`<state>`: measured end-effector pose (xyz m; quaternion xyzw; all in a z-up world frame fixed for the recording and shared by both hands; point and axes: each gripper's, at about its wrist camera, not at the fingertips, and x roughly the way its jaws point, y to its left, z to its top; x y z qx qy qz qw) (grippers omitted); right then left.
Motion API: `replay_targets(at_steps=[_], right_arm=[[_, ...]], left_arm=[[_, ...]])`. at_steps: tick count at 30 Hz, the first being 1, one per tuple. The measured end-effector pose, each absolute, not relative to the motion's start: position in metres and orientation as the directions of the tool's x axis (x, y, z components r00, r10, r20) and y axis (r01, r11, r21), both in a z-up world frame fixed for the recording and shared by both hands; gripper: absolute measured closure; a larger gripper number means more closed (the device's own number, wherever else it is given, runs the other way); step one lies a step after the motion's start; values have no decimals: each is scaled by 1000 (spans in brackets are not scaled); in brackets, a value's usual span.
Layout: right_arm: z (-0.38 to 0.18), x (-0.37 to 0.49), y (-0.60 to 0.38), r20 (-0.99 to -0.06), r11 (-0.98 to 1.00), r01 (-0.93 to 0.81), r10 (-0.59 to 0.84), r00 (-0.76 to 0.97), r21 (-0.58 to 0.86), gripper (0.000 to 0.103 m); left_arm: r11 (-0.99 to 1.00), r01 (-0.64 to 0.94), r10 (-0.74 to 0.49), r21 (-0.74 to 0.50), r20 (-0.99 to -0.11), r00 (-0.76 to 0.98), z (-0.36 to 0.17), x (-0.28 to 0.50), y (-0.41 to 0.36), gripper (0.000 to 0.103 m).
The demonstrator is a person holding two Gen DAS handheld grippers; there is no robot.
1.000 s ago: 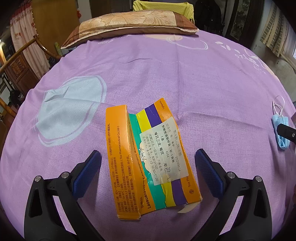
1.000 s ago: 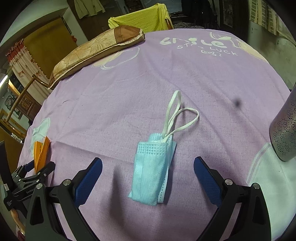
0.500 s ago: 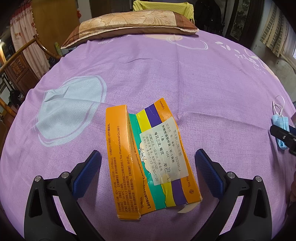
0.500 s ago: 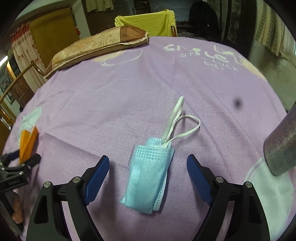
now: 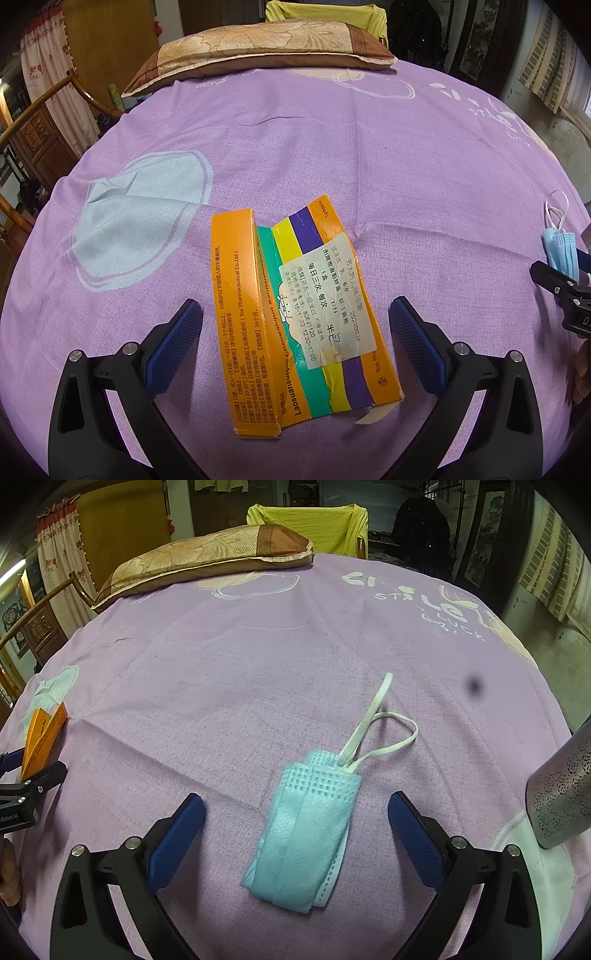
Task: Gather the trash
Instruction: 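Close the left tool on the orange box while the right tool grasps the blue mask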
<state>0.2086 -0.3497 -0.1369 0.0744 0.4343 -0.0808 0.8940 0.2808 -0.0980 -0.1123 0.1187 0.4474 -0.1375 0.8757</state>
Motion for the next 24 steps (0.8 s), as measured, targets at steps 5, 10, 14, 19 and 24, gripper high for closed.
replay_targets(at_steps=[5,10,14,19,24], right_arm=[[-137,209,-348,-789,975,213,-87,608,57,4],[-137,210,-347,-790,975,214,-88,606,56,4],[-137,210,-348,-791,975,215,-88,606,56,4],[-137,210,-348,-791,975,216,-89,605,55,4],[-137,210,-347,-791,975,216,-89,605,55,4]], left_arm=[[934,347,-135,84,-816,561,-112,281,-98,5],[934,347,-135,84,-816,562,-112,281,-98,5],[932,354,-143,78,-819,556,-111,280,-98,6],[932,363,-215,5,-798,563,-102,277,-89,6],[927,372,-263,-53,-796,544,-100,280,-84,28]])
